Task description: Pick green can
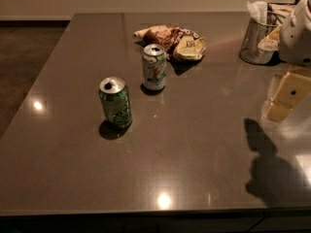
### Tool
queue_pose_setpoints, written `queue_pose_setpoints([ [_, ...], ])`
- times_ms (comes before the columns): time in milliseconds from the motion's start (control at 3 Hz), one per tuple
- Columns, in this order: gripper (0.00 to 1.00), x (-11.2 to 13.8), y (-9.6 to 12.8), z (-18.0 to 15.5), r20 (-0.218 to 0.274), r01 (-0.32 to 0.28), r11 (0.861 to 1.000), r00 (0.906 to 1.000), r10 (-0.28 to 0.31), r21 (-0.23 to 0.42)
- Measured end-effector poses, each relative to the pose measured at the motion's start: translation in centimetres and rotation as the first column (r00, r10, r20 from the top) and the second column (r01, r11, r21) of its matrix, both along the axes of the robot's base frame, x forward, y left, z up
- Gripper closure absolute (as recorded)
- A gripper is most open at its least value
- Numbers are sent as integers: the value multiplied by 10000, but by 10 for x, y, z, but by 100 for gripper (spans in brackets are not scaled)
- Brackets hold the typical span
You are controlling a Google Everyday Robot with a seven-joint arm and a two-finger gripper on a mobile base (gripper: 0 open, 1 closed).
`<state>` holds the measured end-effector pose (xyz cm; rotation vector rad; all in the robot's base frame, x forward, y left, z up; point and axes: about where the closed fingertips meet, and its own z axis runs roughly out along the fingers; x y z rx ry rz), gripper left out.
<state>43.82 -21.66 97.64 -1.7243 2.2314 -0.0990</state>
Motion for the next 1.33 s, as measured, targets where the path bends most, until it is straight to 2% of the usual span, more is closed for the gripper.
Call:
queue_pose_setpoints([
  [333,0,0,0,0,2,0,10000,10000,0,0],
  [667,0,5,19,-10,53,-218,9997,9997,217,77],
  [1000,0,14,52,-22,76,-394,9977,9992,390,545],
  [1333,0,19,88,-28,57,-720,9892,9974,719,1274],
])
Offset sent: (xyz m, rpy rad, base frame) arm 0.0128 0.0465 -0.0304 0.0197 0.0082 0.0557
